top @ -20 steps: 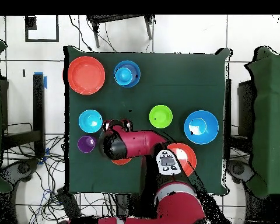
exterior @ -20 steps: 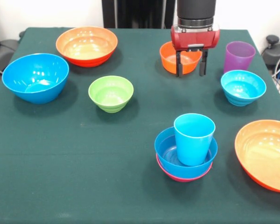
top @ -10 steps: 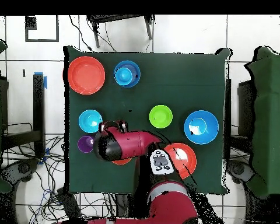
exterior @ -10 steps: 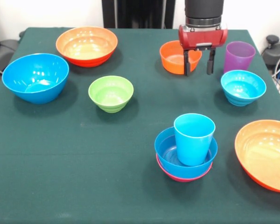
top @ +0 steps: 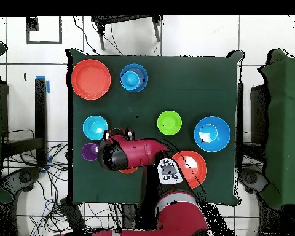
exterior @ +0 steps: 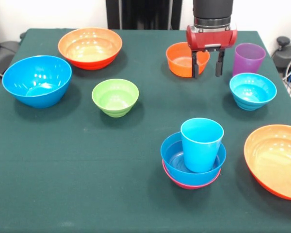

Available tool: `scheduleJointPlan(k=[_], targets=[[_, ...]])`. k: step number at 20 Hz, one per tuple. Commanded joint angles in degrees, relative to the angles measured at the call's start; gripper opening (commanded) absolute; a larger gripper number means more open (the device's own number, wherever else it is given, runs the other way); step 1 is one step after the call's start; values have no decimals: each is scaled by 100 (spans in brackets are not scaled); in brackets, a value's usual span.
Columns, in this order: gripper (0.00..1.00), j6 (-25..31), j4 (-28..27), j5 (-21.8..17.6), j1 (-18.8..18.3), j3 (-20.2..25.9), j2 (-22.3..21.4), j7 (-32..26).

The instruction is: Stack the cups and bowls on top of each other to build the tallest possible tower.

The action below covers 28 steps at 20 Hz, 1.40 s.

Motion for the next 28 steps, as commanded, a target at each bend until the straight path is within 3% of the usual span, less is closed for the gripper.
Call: scheduleJointPlan(k=[1, 8, 16, 19, 28], targets=[[100, -286, 291, -144, -29, 553, 103, 751], [100, -555, 232, -14, 511, 18, -135, 939], [100, -360, 183, 70, 733, -115, -244, 890], [100, -445, 145, 43, 1058, -449, -314, 872], [100, -640, 157, 190, 1158, -668, -407, 1021]])
